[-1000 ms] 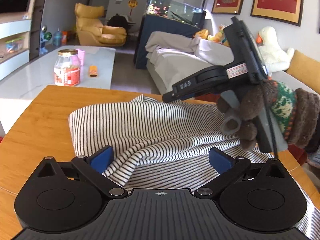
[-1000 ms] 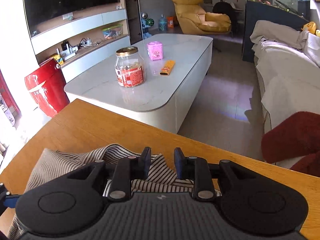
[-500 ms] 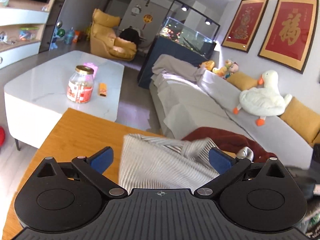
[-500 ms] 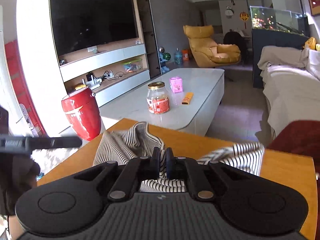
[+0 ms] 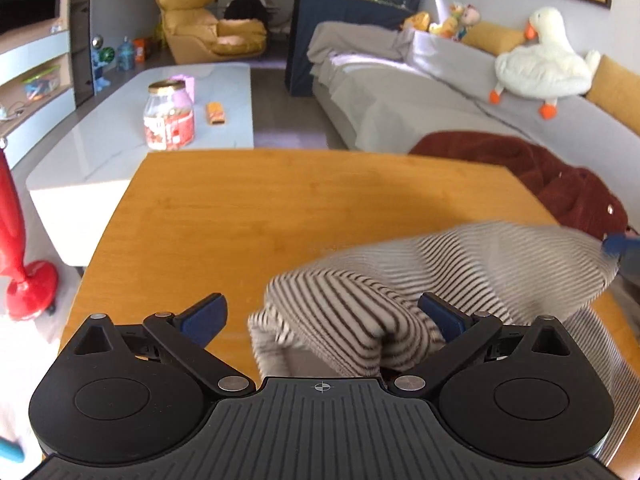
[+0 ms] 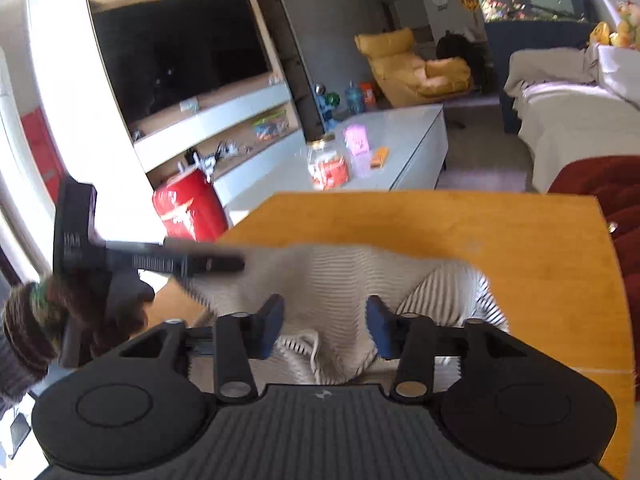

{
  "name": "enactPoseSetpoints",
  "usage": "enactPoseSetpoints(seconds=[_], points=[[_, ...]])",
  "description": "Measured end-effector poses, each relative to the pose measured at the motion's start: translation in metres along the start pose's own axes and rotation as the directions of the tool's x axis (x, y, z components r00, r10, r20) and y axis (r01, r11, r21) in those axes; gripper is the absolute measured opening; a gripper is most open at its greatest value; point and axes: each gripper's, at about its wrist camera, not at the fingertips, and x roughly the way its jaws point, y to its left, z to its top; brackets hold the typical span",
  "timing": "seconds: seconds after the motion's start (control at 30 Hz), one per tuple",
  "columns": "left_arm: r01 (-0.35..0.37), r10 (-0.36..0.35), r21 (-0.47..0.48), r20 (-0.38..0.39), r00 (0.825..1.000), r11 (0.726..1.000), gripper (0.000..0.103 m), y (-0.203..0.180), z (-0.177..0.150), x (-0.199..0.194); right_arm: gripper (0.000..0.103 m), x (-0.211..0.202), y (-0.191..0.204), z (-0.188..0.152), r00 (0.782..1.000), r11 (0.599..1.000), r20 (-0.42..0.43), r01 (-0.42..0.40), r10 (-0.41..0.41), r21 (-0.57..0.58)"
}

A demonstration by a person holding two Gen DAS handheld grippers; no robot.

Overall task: Fold clothes
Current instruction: 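Grasp the hem with the left gripper while the right gripper grasps it, folding upward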

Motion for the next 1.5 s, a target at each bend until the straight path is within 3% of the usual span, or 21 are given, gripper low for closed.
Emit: enactPoseSetpoints(seconds=[0.1, 0.23, 0.37, 0.47, 0.53, 0.57, 0.6, 0.63, 0.67, 0.73, 0.83, 0.97, 1.03, 1.27, 1.5], points=[[0.012, -0.012, -0.008, -0.033, 0.999, 1.0, 0.103, 0.007, -0.017, -0.01, 0.065, -0.017, -0.017, 0.012, 0.991, 0.993, 0.065, 0.12, -0.121, 0.018], [0.102, -0.103, -0.11, -0.002, 0.995, 0.989, 0.103, 0.019, -0.014, -0.03, 0.068, -0.012, -0.044, 0.008, 0.981, 0.971, -0.003, 0.195, -0.196, 0.135], [0.238, -0.246, -0.248, 0.001, 0.969, 0.939, 0.103, 0.026, -0.006, -0.025, 0.073, 0.007, -0.058, -0.009, 0.991, 0.961, -0.071, 0.126, -0.112, 0.245], [0.261, -0.285, -0.328, -0.027, 0.958, 0.908, 0.103, 0.025, -0.004, 0.001, 0.073, 0.029, -0.062, -0.019, 0.992, 0.951, -0.105, 0.097, -0.069, 0.295], [0.261, -0.292, -0.36, -0.033, 0.956, 0.896, 0.094, 0.026, -0.002, 0.016, 0.073, 0.046, -0.064, -0.024, 0.99, 0.939, -0.133, 0.077, -0.034, 0.334], [0.262, -0.295, -0.373, -0.033, 0.955, 0.89, 0.088, 0.027, 0.001, 0.024, 0.072, 0.053, -0.066, -0.026, 0.99, 0.935, -0.141, 0.065, -0.016, 0.348], [0.264, -0.299, -0.387, -0.033, 0.954, 0.884, 0.078, 0.028, 0.004, 0.031, 0.063, 0.062, -0.066, -0.027, 0.989, 0.933, -0.15, 0.058, -0.004, 0.355], [0.265, -0.303, -0.4, -0.033, 0.952, 0.877, 0.077, 0.03, 0.008, 0.038, 0.049, 0.071, -0.066, -0.026, 0.988, 0.932, -0.154, 0.053, 0.003, 0.357], [0.265, -0.303, -0.407, -0.031, 0.952, 0.874, 0.076, 0.031, 0.012, 0.044, 0.044, 0.08, -0.066, -0.023, 0.989, 0.933, -0.146, 0.041, 0.012, 0.358], [0.25, -0.281, -0.39, -0.024, 0.959, 0.886, 0.058, 0.031, 0.027, 0.052, 0.031, 0.098, -0.064, -0.016, 0.991, 0.934, -0.13, 0.021, 0.027, 0.356], [0.264, -0.275, -0.359, 0.022, 0.961, 0.895, 0.044, 0.031, 0.048, 0.043, 0.025, 0.111, -0.058, 0.009, 0.996, 0.95, -0.087, 0.019, 0.009, 0.311], [0.309, -0.29, -0.295, 0.106, 0.951, 0.904, 0.044, 0.025, 0.05, 0.006, 0.025, 0.09, -0.047, 0.031, 0.999, 0.967, -0.012, -0.034, 0.038, 0.254], [0.323, -0.304, -0.282, 0.113, 0.946, 0.903, 0.044, 0.02, 0.04, -0.007, 0.025, 0.075, -0.045, 0.022, 0.999, 0.967, -0.018, -0.042, 0.048, 0.253], [0.334, -0.333, -0.244, 0.045, 0.942, 0.911, 0.044, -0.004, -0.01, -0.033, 0.025, 0.027, -0.035, -0.01, 0.996, 0.967, -0.044, -0.061, 0.074, 0.247], [0.307, -0.332, -0.258, -0.058, 0.942, 0.916, 0.044, -0.01, -0.048, -0.027, 0.025, 0.024, -0.032, -0.039, 0.992, 0.975, -0.118, -0.019, 0.045, 0.219]])
